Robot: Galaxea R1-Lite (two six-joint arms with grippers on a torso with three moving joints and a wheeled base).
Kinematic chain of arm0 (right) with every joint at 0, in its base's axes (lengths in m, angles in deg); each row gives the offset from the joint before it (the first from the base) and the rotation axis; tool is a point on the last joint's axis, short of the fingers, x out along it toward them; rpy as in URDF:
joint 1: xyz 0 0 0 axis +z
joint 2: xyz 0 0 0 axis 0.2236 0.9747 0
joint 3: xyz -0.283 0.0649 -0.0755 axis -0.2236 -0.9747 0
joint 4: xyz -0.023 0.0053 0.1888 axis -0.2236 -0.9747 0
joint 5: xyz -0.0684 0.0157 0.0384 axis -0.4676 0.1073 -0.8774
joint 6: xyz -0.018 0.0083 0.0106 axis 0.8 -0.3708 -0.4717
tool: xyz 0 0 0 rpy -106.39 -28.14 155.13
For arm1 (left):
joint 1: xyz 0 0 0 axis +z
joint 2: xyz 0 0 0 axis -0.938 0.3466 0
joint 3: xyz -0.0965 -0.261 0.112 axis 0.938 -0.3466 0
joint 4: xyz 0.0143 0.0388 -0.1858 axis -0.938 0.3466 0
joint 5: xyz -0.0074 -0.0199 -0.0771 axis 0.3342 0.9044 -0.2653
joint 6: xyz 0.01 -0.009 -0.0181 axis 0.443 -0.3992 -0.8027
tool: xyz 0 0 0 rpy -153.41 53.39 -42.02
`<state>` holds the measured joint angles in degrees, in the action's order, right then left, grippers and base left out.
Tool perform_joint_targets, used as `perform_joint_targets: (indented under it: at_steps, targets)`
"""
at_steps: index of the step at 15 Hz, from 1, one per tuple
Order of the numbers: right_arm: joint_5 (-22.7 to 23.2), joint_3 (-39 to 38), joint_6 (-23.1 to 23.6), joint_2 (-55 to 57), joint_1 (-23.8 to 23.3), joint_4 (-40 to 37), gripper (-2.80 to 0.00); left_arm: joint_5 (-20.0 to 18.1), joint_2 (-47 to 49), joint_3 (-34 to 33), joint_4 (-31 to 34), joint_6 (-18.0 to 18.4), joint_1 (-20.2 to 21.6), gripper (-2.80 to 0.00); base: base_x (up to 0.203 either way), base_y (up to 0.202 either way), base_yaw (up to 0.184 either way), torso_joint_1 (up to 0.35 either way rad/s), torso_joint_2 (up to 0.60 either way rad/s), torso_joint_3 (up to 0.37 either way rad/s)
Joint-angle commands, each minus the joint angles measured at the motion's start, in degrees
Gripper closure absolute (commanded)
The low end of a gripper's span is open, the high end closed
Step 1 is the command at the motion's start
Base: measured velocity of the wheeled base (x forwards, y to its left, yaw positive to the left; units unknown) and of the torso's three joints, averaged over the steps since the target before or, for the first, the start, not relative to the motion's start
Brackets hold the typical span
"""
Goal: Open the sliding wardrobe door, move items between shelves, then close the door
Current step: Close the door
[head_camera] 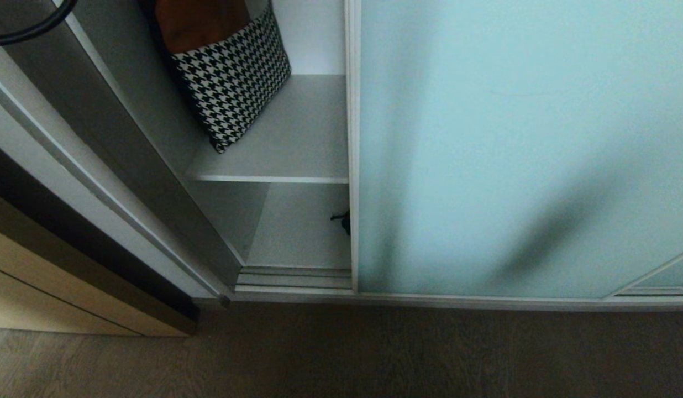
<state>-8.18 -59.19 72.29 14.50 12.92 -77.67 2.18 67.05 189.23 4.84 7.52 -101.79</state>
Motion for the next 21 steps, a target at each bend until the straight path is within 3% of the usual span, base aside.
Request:
perform_joint_targets:
  at_steps: [1, 5, 8, 12, 21]
  targets:
    - [0.0, -0.1, 0.1, 0.0, 0.1, 0.0, 0.00, -2.1, 1.7, 0.3, -0.2, -2.4, -0.3, 0.00, 0.000, 0.000, 0.000, 0.000, 0.00, 0.000]
    - [0.0, 0.0, 0.1, 0.0, 0.1, 0.0, 0.00, -0.9, 8.1, 0.3, -4.9, -2.5, -0.8, 0.00, 0.000, 0.000, 0.000, 0.000, 0.00, 0.000]
    - [0.0, 0.0, 0.0, 0.0, 0.0, 0.0, 0.00, 4.7, 13.3, 0.3, -9.9, -2.5, -1.6, 0.00, 0.000, 0.000, 0.000, 0.000, 0.00, 0.000]
    - [0.0, 0.0, 0.1, 0.0, 0.0, 0.0, 0.00, 7.1, 15.7, -0.3, -13.5, -5.2, -1.8, 0.00, 0.000, 0.000, 0.000, 0.000, 0.00, 0.000]
    - [0.0, 0.0, 0.0, 0.0, 0.1, 0.1, 0.00, 21.3, 17.5, -2.0, -16.8, -6.2, -2.6, 0.00, 0.000, 0.000, 0.000, 0.000, 0.00, 0.000]
